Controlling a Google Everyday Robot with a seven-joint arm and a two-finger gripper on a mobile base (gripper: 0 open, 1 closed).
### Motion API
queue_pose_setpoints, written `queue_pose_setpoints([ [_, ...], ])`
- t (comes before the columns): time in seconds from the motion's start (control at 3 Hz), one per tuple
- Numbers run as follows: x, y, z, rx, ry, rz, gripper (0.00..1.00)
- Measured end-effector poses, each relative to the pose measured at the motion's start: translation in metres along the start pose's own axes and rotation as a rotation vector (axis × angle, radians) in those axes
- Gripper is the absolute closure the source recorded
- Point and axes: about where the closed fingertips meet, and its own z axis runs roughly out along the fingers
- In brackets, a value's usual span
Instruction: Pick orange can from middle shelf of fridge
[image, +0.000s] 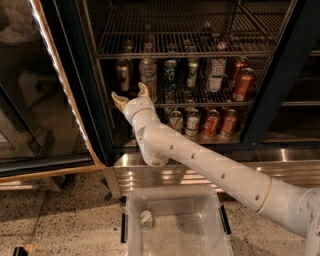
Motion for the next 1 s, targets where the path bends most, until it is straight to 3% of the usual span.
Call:
queue_pose_setpoints([
  [1.0, 0.0, 0.022, 0.029, -0.046, -0.003, -0.032, 0.35],
])
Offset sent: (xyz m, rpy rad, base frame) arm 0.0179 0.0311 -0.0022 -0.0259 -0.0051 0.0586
